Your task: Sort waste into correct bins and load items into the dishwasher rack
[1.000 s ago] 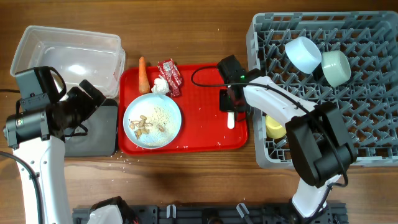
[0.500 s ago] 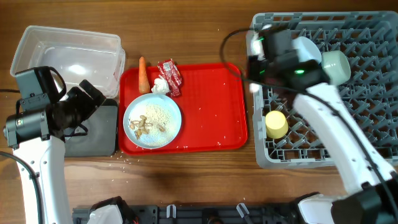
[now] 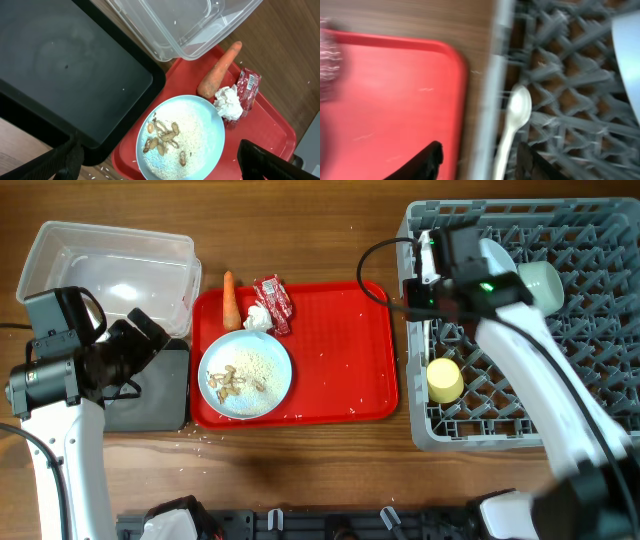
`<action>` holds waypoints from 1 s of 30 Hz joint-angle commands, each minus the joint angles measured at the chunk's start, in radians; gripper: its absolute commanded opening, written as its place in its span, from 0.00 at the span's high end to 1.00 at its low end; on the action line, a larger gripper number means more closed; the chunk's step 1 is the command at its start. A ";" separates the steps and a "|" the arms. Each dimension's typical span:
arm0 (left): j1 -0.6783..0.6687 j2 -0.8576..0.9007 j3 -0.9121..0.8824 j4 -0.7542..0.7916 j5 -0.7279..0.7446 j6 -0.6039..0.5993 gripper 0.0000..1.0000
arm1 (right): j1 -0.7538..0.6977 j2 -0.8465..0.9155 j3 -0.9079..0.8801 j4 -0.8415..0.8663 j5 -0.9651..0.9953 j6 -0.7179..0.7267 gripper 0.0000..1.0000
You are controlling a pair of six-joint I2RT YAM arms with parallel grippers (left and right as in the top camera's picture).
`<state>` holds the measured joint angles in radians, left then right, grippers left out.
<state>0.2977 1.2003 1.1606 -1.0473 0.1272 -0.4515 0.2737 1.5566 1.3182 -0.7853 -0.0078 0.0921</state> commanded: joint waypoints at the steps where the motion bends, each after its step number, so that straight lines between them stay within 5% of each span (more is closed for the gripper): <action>1: 0.006 -0.002 0.005 0.003 -0.006 -0.005 0.00 | 0.036 -0.230 0.033 -0.016 -0.309 0.019 0.00; 6: 0.006 -0.002 0.005 0.003 -0.006 -0.005 0.00 | 0.057 -0.422 0.033 -0.102 -0.377 0.290 0.00; 12: 0.006 -0.002 0.005 0.003 -0.006 -0.005 0.00 | 0.052 -0.531 0.010 -0.306 -0.066 0.207 0.00; 15: 0.006 -0.002 0.005 0.003 -0.006 -0.005 0.00 | 0.051 -0.668 -0.103 -0.127 -0.051 0.104 0.00; 20: 0.006 -0.002 0.005 0.003 -0.006 -0.005 0.00 | 0.020 -1.010 -0.530 0.268 -0.051 0.065 0.00; 30: 0.006 -0.002 0.005 0.003 -0.006 -0.005 0.00 | -0.087 -1.552 -1.060 0.416 -0.041 0.129 0.00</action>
<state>0.2977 1.2003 1.1606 -1.0466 0.1276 -0.4515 0.2279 0.0765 0.3401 -0.4355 -0.0654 0.1814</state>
